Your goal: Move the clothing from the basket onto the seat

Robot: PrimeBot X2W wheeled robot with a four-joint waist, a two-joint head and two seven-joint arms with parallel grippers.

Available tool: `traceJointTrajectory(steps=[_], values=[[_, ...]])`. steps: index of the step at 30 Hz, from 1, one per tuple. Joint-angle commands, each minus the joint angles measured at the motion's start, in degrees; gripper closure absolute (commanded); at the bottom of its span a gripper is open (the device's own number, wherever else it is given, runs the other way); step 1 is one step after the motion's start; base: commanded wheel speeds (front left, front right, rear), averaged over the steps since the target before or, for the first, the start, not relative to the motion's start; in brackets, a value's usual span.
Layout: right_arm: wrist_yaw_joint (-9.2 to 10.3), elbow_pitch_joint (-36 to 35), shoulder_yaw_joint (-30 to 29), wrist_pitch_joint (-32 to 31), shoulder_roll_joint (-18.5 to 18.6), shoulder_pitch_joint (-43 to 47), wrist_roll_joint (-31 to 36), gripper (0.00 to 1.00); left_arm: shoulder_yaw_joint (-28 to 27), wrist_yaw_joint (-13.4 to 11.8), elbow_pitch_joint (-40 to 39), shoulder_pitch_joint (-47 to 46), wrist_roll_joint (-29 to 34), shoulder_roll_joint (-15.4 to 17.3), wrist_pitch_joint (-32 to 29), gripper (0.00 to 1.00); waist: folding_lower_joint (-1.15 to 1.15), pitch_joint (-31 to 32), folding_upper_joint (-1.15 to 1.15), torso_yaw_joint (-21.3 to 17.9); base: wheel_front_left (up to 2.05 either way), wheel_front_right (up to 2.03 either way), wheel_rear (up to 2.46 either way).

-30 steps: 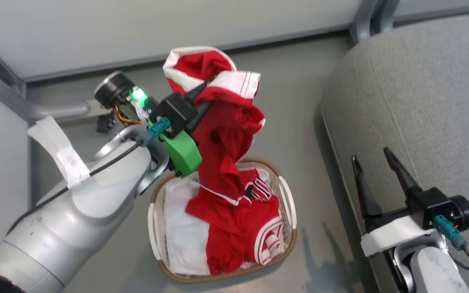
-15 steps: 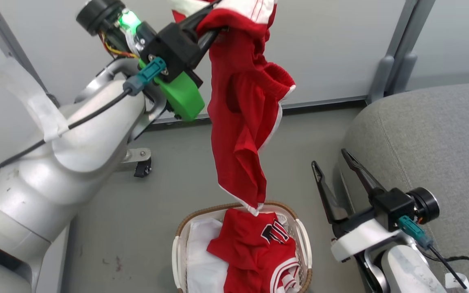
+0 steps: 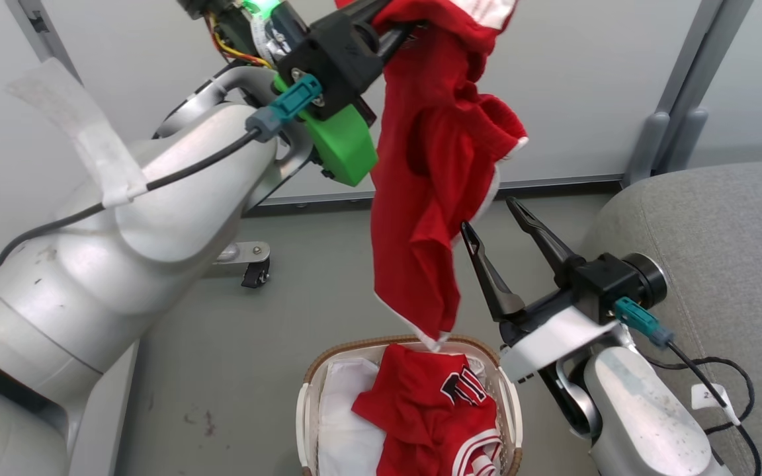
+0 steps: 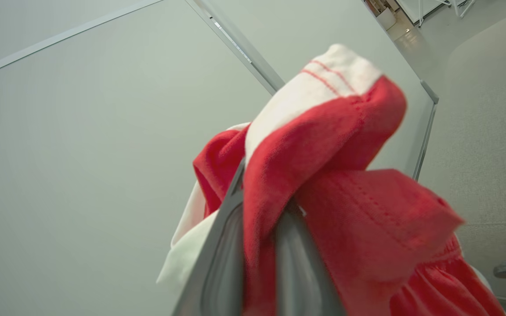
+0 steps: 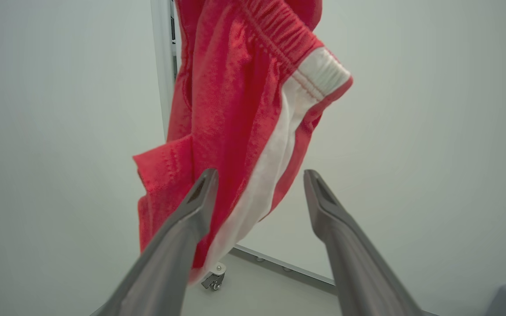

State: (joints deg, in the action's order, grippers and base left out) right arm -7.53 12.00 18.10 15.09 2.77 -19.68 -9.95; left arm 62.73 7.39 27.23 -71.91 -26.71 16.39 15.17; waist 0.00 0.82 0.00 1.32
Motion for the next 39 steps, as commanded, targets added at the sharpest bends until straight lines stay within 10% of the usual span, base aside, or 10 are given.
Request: traceJointTrajectory(steps=[1, 19, 21, 23, 39], values=[[0.08, 1.3, 0.6, 0.12, 0.19, -1.14, -0.68, 0.0, 0.16, 0.16, -0.4, -1.19, -0.43, -0.67, -0.03, 1.0, 0.0, -0.02, 0.0, 0.69, 0.0, 0.0, 0.0], [0.07, 10.37, 5.91, 0.12, 0.23, -10.71, -7.83, 0.0, 3.7, 0.15, -5.38, -1.25, -3.5, -2.97, -0.03, 1.0, 0.0, 0.65, 0.0, 2.45, 0.0, 0.0, 0.0], [0.07, 10.87, 6.7, 0.12, 0.18, -11.67, -8.4, 0.62, 3.85, 0.15, -5.69, -0.68, -3.8, -2.97, -0.03, 1.0, 0.0, 0.87, 0.0, 2.53, 0.0, 0.0, 0.0], [0.07, 11.14, 7.6, 0.12, 0.19, -12.24, -8.68, 1.0, 3.89, 0.16, -5.67, 0.08, -4.17, -2.64, -0.03, 1.0, 0.0, 1.08, 0.0, 2.57, 0.0, 0.0, 0.0], [0.08, 9.18, 6.93, 0.12, 0.23, -10.64, -7.78, 1.0, 2.32, 0.16, -1.01, 6.82, -8.17, 0.21, -0.03, 1.0, 0.0, 1.42, 0.0, 1.92, 0.0, 0.0, 0.0]])
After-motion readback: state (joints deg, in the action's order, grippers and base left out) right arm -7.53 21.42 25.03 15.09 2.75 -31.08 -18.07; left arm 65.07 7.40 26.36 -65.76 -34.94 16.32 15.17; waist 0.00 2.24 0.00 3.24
